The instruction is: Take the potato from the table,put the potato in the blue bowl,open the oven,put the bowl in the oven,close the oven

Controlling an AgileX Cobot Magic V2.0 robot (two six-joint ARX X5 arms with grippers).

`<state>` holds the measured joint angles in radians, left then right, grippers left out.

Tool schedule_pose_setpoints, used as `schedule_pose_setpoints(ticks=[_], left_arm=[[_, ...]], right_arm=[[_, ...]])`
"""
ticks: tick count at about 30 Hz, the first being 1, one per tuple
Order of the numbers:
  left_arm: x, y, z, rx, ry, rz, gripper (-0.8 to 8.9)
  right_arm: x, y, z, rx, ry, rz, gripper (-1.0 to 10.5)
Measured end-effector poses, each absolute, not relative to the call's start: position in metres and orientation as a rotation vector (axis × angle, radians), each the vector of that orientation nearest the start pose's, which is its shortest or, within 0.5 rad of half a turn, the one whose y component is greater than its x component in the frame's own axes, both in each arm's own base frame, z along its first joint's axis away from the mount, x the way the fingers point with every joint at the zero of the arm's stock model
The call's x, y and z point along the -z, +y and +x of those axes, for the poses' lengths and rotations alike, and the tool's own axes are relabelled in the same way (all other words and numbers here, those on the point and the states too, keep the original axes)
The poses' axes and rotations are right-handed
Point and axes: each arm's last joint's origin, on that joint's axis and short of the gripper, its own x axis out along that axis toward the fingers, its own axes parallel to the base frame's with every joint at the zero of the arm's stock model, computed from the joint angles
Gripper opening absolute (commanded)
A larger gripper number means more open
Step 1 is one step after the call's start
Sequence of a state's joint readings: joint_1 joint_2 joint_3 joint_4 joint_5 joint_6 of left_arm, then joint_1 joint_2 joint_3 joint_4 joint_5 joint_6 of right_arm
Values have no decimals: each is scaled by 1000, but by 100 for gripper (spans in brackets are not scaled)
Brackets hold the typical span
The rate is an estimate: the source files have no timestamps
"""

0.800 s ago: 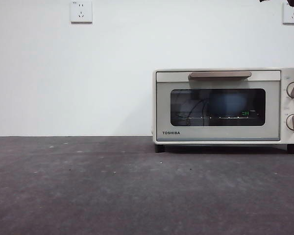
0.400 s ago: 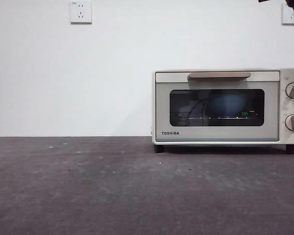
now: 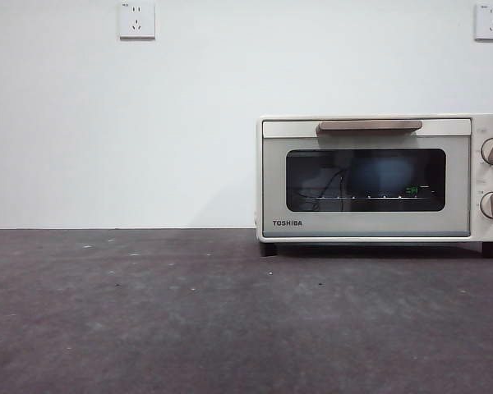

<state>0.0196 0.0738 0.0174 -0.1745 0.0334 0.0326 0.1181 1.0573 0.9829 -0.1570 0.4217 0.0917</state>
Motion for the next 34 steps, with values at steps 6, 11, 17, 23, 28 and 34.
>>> schedule_pose_setpoints(ticks=[6,11,17,23,28,34], left_arm=[[-147,1,99,17,231,26,-4],[-147,1,99,17,231,26,-4],[-147,1,99,17,231,26,-4],[-147,1,99,17,233,26,-4],[-147,1,99,17,233,26,-4],[-147,1,99,17,233,26,-4]], right_arm=[[-278,8,166,301,58,66,1],[-221,7,131,175,51,70,1],[-184,8,113,85,62,71,1],[-172,6,103,62,57,71,1],[-167,2,99,53,72,68,2],[-158,1,98,43,137,48,1]])
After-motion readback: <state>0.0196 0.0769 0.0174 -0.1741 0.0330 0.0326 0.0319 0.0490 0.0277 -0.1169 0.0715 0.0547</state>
